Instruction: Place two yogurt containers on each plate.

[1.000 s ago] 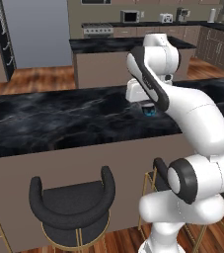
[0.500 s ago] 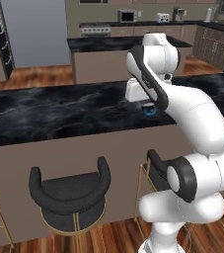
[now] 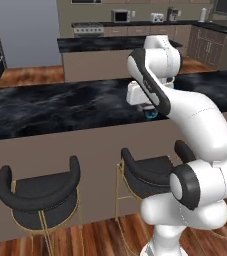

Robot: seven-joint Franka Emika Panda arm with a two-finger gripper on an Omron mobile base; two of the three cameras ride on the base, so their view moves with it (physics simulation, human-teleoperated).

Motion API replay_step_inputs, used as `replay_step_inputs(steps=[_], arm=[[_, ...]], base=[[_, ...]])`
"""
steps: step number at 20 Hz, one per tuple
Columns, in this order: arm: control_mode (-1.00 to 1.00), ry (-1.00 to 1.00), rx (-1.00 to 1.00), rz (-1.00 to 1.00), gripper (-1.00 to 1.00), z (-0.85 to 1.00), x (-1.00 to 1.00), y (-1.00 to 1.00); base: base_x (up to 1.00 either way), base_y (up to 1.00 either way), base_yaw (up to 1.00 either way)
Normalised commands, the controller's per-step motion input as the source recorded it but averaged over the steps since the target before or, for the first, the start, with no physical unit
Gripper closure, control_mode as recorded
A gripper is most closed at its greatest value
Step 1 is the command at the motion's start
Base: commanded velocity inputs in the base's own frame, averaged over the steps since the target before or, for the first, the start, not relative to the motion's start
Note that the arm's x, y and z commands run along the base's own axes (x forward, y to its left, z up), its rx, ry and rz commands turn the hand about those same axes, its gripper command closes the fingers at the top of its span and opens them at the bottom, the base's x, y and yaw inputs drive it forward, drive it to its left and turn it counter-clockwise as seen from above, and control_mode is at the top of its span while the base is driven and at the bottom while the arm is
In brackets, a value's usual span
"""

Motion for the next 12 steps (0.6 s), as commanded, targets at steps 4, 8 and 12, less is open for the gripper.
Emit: replay_step_inputs(steps=[4,8,12], arm=[[1.00,0.00,0.00,0.00,1.00,0.00,0.00,0.00],[1.00,0.00,0.00,0.00,1.00,0.00,0.00,0.00],[1.00,0.00,0.00,0.00,1.00,0.00,0.00,0.00]], base=[[0.06,-0.95,0.00],[0.05,-0.58,0.00],[0.20,-0.12,0.00]])
